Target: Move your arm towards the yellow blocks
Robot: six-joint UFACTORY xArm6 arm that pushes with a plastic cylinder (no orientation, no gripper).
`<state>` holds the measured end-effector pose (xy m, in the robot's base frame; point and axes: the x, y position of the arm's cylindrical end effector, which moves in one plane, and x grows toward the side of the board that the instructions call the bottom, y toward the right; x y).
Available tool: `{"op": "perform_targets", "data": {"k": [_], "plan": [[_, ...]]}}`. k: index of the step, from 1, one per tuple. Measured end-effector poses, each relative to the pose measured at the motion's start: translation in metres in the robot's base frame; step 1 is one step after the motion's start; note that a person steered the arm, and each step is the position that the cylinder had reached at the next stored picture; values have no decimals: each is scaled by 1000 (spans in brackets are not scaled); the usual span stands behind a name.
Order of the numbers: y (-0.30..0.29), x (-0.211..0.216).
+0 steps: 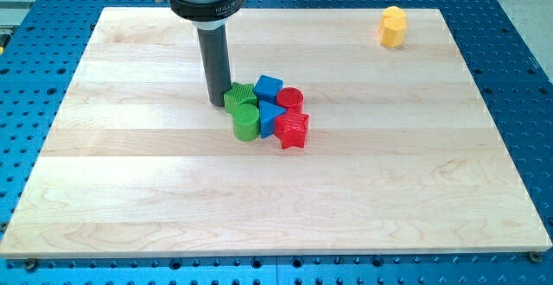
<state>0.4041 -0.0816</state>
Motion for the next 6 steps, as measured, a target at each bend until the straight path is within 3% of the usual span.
{"op": "perform_targets", "data": {"k": [1, 2, 6], "plan": [[-27, -3], [-8, -57], [283, -210]]}}
